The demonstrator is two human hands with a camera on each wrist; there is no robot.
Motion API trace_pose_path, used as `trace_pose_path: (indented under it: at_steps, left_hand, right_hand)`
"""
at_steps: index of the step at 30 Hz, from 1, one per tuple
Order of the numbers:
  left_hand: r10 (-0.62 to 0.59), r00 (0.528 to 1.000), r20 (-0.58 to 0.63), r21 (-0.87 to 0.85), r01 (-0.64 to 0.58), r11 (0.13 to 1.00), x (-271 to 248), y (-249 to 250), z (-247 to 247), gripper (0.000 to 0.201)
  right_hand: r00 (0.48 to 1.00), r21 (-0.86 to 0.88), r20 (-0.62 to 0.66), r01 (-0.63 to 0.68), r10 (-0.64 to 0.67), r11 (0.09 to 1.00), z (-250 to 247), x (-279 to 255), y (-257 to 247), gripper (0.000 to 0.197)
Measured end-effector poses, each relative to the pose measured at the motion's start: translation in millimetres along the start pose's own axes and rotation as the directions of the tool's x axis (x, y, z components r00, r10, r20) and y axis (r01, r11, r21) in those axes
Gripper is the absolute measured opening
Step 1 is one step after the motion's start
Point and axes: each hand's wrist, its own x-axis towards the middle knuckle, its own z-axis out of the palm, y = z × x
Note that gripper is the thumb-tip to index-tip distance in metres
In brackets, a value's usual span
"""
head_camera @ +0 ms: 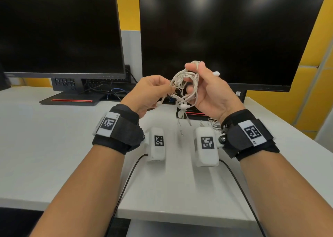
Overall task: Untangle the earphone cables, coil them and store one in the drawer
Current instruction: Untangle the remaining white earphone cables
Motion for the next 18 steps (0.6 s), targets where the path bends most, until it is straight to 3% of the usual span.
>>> trace_pose_path:
  at_steps: [4, 5, 9, 12, 15, 18]
  left_hand:
    - [-0.017, 1.000, -0.017, 0.034, 0.017, 0.999, 2.6, -2.5, 2.4, 0.006]
    - [-0.008, 1.000, -0.008, 0.005, 0.008, 1.000, 2.7, -2.7, 1.7, 0.006]
    - [0.051, 0.999, -0.008, -0.290, -0.051, 0.956, 2.1, -0.2, -3.2, 0.008]
    - [0.045, 0.993, -0.110, -0.353, -0.081, 0.932, 3.3, -0.6, -0.6, 0.010]
    - [0.044, 0.976, -0.212, -0.330, -0.114, 0.937, 4.0, -1.1, 0.5, 0.012]
    - [-0.005, 0.987, -0.160, -0.421, -0.063, 0.905, 3.4, 1.4, -1.2, 0.018]
  right_hand:
    - [0.999, -0.069, 0.036, 0.019, -0.016, 0.997, -2.2, 0.3, 1.6, 0.011]
    - [1.000, -0.061, 0.027, 0.012, -0.010, 0.998, -3.0, 0.7, 1.6, 0.015]
    - [0.992, -0.151, -0.123, -0.037, 0.019, 0.988, -5.5, 3.7, 3.1, 0.018]
    - [0.973, -0.208, -0.228, -0.093, 0.044, 0.974, -7.8, 6.9, 7.2, 0.014]
    - [0.965, -0.074, -0.243, -0.118, 0.097, 0.990, -7.6, 8.6, 5.5, 0.020]
    - [0.972, 0.082, -0.204, -0.102, 0.117, 0.991, -6.4, 8.0, 2.1, 0.023]
